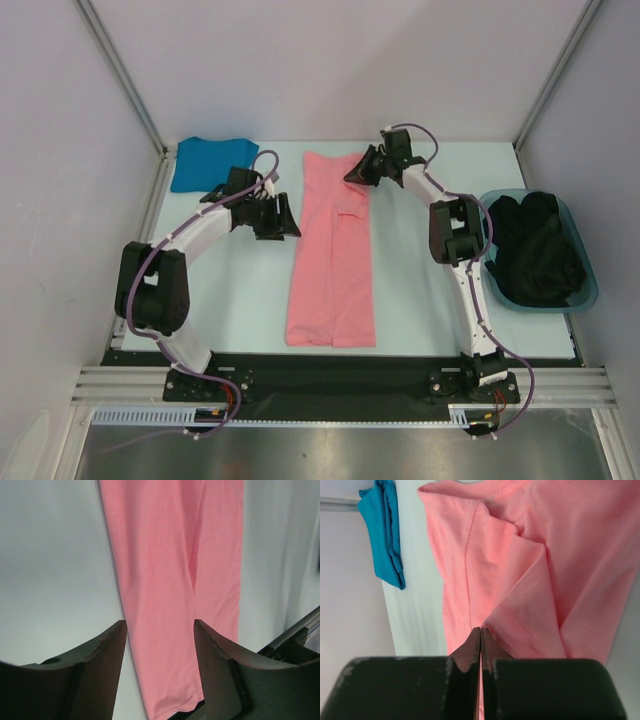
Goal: Fold and stack the t-shirts
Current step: Fold the tshirt
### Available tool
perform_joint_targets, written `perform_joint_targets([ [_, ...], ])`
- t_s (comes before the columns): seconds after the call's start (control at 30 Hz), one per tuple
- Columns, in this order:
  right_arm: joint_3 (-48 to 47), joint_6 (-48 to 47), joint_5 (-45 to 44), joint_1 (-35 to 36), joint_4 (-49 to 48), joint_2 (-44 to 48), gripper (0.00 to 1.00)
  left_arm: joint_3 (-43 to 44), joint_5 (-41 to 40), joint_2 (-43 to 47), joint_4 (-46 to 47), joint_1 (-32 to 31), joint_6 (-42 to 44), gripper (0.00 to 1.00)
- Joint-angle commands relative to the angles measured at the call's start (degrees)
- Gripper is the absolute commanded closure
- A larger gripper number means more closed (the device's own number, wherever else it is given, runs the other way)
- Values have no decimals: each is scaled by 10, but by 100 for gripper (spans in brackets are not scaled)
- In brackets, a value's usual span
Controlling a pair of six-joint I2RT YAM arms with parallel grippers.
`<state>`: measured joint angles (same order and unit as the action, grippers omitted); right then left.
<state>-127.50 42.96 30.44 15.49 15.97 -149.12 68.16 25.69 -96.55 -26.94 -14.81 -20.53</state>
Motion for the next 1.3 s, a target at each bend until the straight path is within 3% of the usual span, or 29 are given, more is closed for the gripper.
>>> perform_joint_targets([
  [0.0, 1, 12, 10, 6, -21, 44, 100, 0, 11, 14, 14, 5, 4, 38],
  [0.17, -2, 7, 10, 5, -20, 45, 100, -9, -5, 19, 0, 4, 10, 38],
  [0.63, 24, 121, 6, 16, -117, 30, 100, -56, 14, 47, 10, 4, 1, 37],
  [1.27, 102, 0, -41, -23, -58, 98, 100, -73, 23, 57, 6, 1, 1, 37],
])
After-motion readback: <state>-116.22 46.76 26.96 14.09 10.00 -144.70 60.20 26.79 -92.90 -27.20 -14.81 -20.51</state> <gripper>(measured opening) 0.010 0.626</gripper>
